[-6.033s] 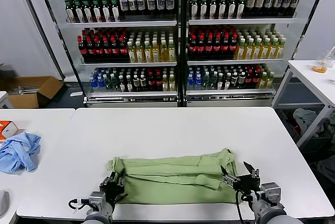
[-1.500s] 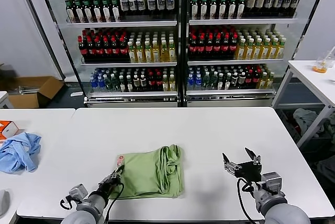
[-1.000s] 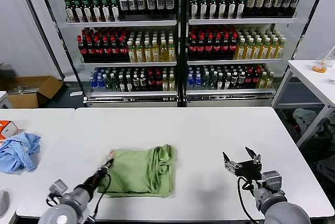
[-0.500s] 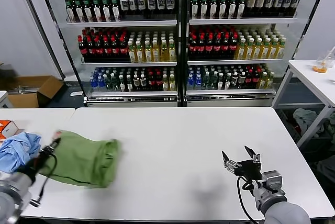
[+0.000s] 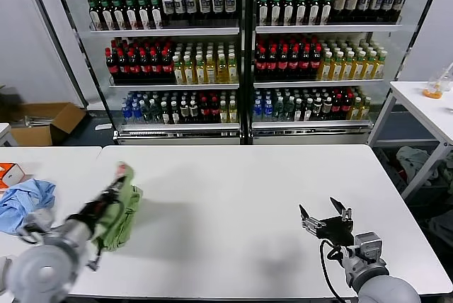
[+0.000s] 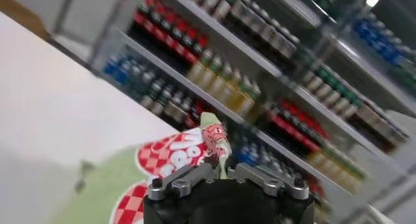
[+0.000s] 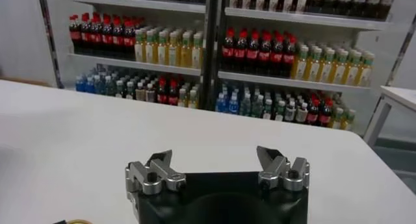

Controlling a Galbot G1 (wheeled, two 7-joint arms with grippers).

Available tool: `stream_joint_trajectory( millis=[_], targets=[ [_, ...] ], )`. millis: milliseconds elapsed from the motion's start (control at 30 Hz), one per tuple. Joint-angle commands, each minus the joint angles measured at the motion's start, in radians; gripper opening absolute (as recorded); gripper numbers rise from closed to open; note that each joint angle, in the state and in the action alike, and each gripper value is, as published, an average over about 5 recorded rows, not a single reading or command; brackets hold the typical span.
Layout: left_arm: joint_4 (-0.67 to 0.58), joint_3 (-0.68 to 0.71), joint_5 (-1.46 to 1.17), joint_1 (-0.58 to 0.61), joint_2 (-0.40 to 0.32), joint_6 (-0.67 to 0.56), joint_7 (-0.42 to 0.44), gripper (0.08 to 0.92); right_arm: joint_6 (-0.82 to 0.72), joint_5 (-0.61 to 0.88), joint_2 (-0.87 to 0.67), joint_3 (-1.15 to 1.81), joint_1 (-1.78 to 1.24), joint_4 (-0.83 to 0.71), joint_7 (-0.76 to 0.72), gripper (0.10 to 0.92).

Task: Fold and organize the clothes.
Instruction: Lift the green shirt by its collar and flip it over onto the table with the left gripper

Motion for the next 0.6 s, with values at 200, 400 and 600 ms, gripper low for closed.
stream_joint_trajectory(
  millis=[200, 400, 600],
  targets=[
    [0.238, 0.543, 0.130, -0.293, -0.380, -0.053, -0.077, 0.117, 0.007, -0.001, -0.007, 0.017, -0.004, -0.004, -0.004, 0.823],
    [0.434, 0.582, 0.254, -0.362, -0.473, -0.091, -0.052, 0.117, 0.015, 0.000, -0.016, 0.018, 0.002, -0.008, -0.009, 0.823],
    [0.425, 0.645, 0.432, -0.357, -0.475, -0.102, 0.029, 0.122, 0.019, 0.003, -0.026, 0.017, 0.012, -0.013, -0.012, 0.823]
  ],
)
